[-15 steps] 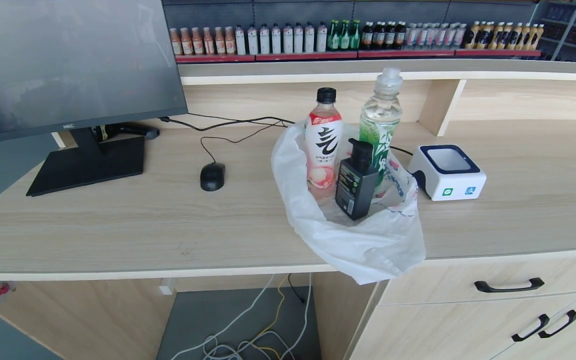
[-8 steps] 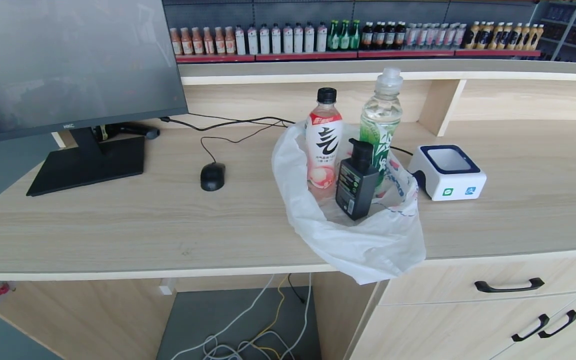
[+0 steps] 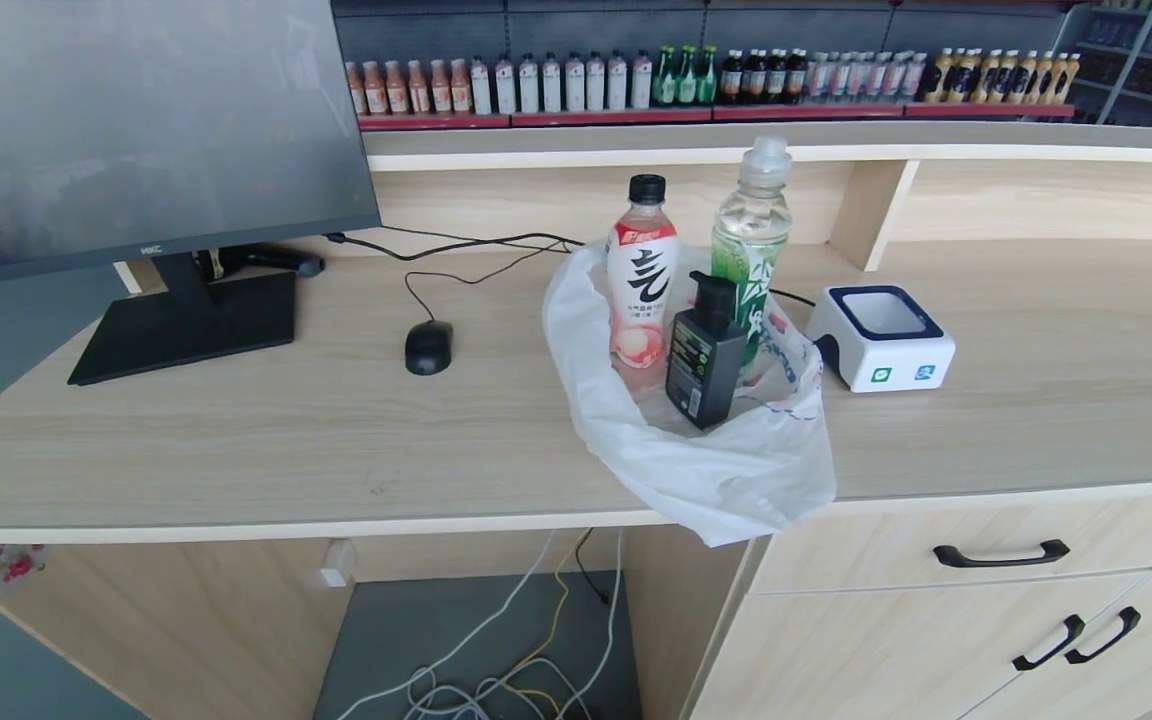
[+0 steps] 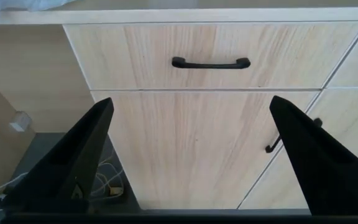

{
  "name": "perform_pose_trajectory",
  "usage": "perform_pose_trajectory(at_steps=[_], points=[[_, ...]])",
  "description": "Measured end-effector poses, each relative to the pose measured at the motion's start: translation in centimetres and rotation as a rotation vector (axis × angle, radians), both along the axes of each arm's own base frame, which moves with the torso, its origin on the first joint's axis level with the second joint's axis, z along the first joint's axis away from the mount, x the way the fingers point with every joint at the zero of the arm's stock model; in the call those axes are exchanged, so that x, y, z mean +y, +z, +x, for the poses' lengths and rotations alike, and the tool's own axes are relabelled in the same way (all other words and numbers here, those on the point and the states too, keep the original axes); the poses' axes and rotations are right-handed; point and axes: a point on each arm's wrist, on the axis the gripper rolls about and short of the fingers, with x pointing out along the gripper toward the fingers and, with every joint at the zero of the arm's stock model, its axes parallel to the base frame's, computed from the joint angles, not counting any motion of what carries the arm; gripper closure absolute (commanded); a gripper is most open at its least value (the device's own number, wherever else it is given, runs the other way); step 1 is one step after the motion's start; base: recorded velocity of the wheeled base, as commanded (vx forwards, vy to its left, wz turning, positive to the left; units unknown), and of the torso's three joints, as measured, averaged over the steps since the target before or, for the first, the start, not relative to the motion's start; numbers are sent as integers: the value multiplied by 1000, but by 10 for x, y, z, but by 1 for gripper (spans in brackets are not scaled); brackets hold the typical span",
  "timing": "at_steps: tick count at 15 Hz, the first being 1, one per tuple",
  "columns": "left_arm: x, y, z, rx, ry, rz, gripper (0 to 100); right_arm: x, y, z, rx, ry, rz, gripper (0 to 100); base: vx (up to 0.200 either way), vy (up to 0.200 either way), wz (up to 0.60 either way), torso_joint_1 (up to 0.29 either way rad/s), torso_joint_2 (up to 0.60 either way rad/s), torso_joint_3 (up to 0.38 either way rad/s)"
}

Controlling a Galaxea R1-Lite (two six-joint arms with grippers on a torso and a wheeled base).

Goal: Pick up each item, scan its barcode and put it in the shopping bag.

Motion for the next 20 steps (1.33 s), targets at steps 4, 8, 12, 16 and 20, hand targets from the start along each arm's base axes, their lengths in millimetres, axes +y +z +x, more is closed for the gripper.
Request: perform_pose_trajectory(at_steps=[4,8,12,16,20], points=[[0,0,0,0,0,0,0,0,-2,0,0,0,35,0,0,-100,0,-2,0,4],[0,0,0,0,0,0,0,0,-2,0,1,0,35,0,0,-200,0,12,8,-5],[0,0,0,0,0,0,0,0,-2,0,0,0,35,0,0,-200,0,-2,5,4],[0,0,0,0,0,0,0,0,-2,0,0,0,35,0,0,-200,0,0,1,4],[0,0,0,0,0,-1,0,0,-2,0,0,-1,34,0,0,-200,0,5,2,5]])
